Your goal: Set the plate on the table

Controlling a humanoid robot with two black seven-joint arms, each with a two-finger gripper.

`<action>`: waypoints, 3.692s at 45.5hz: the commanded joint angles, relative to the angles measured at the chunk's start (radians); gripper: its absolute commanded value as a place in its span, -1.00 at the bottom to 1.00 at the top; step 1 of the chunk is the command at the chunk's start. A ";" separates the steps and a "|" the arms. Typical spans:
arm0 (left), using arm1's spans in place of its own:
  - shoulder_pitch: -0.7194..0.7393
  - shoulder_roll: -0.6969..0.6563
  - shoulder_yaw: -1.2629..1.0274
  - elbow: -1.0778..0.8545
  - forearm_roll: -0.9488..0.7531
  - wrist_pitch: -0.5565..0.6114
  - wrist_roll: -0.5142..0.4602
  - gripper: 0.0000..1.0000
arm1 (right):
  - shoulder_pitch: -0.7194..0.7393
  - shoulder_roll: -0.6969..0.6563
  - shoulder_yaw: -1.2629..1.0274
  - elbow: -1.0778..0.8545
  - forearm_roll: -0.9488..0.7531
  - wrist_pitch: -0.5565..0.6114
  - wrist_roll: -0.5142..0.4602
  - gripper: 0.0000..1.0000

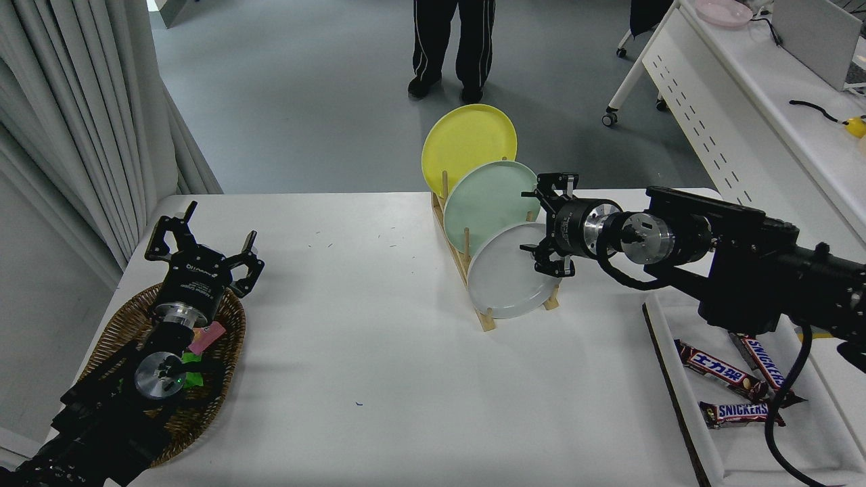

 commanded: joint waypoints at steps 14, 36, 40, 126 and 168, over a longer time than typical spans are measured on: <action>0.000 -0.001 0.000 0.001 0.000 0.000 0.000 1.00 | 0.001 -0.002 0.011 -0.015 -0.024 0.021 -0.011 -0.10; 0.000 0.000 0.000 0.001 0.000 0.000 0.000 1.00 | 0.004 -0.009 0.013 -0.015 -0.023 0.019 -0.050 -0.42; 0.000 0.000 0.000 0.001 0.000 0.000 0.000 1.00 | 0.004 -0.009 0.013 -0.015 -0.023 0.019 -0.053 -0.49; 0.000 0.000 0.000 0.001 0.000 0.000 0.000 1.00 | 0.076 -0.095 0.255 0.019 0.177 -0.059 -0.271 -1.00; 0.000 0.000 0.000 0.001 0.000 0.000 0.000 1.00 | -0.094 -0.117 0.366 0.326 0.620 -0.630 -0.298 -1.00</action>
